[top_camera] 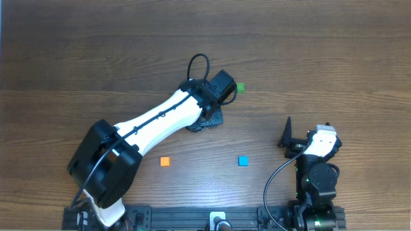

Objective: Stack Cubes

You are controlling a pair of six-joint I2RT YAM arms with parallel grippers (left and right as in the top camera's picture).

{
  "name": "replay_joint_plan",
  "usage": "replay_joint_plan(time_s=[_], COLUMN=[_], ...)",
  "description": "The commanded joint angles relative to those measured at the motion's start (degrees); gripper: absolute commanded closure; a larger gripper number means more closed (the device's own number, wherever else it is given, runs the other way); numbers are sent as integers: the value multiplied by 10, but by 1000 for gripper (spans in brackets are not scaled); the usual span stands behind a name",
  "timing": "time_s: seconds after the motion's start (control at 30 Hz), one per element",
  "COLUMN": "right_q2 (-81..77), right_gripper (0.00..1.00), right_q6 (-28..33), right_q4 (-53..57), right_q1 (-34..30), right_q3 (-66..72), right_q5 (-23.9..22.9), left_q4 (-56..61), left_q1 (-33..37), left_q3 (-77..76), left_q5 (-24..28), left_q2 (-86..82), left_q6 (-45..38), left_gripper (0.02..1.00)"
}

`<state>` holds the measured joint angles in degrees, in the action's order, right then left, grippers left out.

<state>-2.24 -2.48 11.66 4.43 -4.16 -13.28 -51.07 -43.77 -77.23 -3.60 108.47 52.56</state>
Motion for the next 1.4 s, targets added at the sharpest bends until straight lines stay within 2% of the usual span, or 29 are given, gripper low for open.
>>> replay_joint_plan(time_s=[0.03,1.4], right_q2=[4,4], right_gripper=[9,9], right_q6=[4,4], right_q4=[-1,-1], right_q1=[-3,-3], right_q3=[4,4], right_q5=[-5,-5], left_q4=[6,10], left_q1=[-4,-1], left_q3=[5,5], left_q5=[3,-36], left_q2=[19,39], left_q6=[4,7], left_gripper=[818,759])
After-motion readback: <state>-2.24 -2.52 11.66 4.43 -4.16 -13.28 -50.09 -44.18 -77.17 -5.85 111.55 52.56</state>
